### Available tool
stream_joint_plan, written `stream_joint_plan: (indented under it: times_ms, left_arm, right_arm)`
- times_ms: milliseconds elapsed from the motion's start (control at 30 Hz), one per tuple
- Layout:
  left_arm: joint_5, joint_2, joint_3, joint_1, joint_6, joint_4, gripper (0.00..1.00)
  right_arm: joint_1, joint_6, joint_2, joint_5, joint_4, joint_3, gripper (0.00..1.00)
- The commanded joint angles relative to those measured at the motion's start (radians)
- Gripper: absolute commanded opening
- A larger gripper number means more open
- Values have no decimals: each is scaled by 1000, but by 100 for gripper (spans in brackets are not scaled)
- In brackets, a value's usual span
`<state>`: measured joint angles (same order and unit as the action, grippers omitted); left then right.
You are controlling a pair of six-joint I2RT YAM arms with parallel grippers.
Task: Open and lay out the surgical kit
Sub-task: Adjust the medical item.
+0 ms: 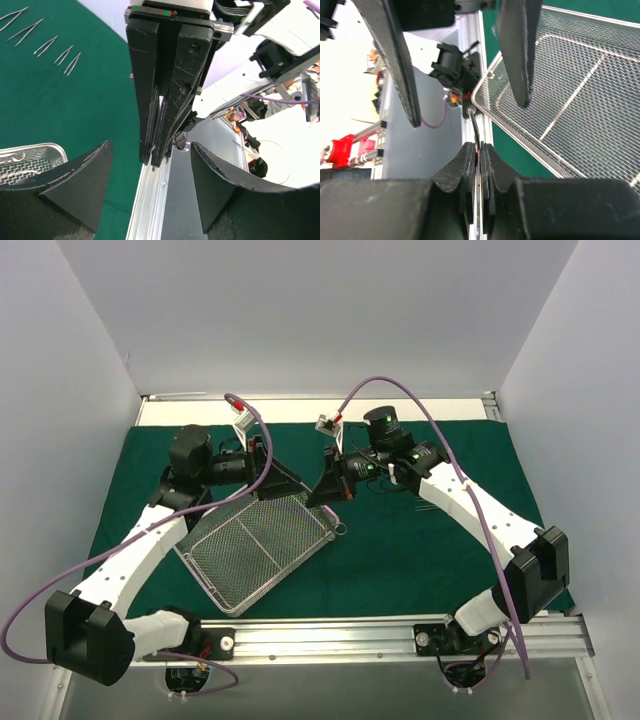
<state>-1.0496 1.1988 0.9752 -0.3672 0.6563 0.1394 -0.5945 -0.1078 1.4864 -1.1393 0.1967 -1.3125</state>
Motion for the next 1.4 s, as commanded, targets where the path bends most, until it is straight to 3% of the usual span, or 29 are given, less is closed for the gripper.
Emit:
stream_joint_plan:
  times_ms: [0, 167, 533, 667, 800, 900, 933, 967, 1133, 1167, 1200, 1300, 1367]
  left_arm:
    - [-41, -25, -23, -7, 57, 152, 71]
    - [-46, -15, -33, -13, 149, 262, 66]
    - [-63, 30, -18, -36, 164, 270, 55]
    - [-59, 51, -23, -38, 229, 350, 49]
    - [-61, 65, -9, -50, 247, 362, 38]
    - [-69, 70, -1, -55, 243, 347, 23]
    - [-70, 70, 2, -56, 240, 344, 9]
    - [-72, 71, 3, -55, 235, 321, 3]
    - [-12, 65, 57, -53, 120, 148, 2]
    - [9, 64, 72, -53, 89, 44, 2]
    - [34, 64, 89, -53, 65, -4, 2]
    - [117, 65, 138, -49, 2, -145, 2]
    - [183, 64, 163, -41, -14, -252, 2]
  right_arm:
    - [2, -66, -32, -82, -71, 13, 0]
    - [16, -52, -32, -88, -66, 7, 0]
    - [32, -135, -58, -94, -169, 35, 0]
    - [32, -141, -61, -96, -172, 39, 0]
    - [32, -159, -64, -97, -187, 36, 0]
    - [33, -167, -66, -94, -219, 35, 0]
    - [33, -167, -66, -94, -221, 36, 0]
    - [35, -168, -67, -89, -223, 39, 0]
    - [35, -144, -78, -60, -195, 38, 0]
    - [33, -113, -80, -41, -140, 30, 2]
    - [35, -75, -81, 31, -31, 1, 19]
    - [33, 5, -90, 164, 93, -24, 44]
    - [36, 25, -89, 231, 150, -47, 54]
